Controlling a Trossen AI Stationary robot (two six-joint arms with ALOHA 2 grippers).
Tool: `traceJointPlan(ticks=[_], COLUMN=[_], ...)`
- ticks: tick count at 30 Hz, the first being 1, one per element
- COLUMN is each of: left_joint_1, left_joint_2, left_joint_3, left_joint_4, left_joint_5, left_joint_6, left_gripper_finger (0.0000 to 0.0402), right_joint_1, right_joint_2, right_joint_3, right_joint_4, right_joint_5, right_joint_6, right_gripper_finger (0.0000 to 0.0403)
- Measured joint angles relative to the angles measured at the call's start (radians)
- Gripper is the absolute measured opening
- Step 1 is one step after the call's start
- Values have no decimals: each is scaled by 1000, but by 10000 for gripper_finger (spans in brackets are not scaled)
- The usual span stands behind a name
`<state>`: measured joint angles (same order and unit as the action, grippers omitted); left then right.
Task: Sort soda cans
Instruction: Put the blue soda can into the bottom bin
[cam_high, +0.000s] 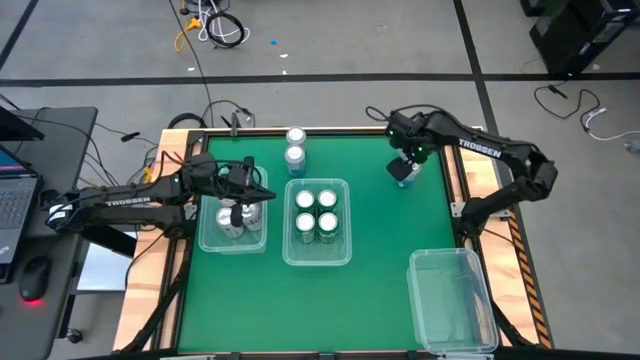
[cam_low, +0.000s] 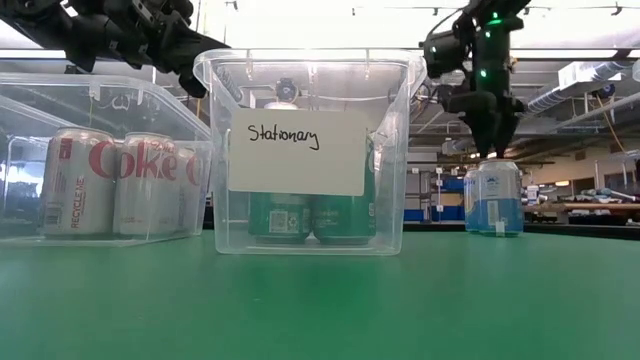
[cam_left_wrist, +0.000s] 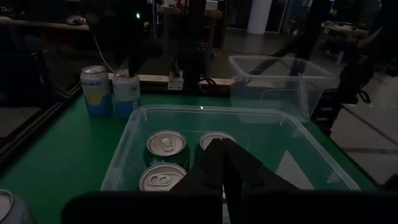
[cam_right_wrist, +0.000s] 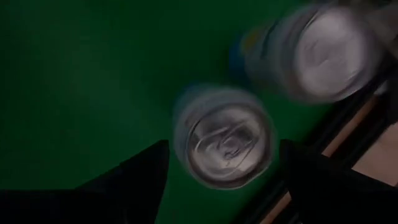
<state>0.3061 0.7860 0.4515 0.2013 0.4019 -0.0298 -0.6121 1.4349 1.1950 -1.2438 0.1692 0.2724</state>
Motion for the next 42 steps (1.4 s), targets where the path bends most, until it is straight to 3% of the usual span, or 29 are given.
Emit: traceJointPlan(ticks=[9,18,28,34,42], left_joint_1=[0,0,0,0,0], left_joint_2=[0,0,0,0,0], left_joint_3=[0,1,1,1,1], left_joint_4=[-14,-13,-13,-13,-14], left_joint_5=[0,0,0,0,0], left_joint_6=[25,24,23,19,18], left_gripper_finger=[0,0,0,0,1], right_joint_1=[-2,9,82,64,42], right_joint_2=[-16,-22,-66,-64,-72], right_joint_3=[-145,-142,-46,-89,-161], right_joint_4=[163,163,70,122,202], right_joint_5=[56,38,-63,-93,-46], right_joint_6=[-15,-13,48,42,35], right_gripper_finger=[296,283,283,279,286])
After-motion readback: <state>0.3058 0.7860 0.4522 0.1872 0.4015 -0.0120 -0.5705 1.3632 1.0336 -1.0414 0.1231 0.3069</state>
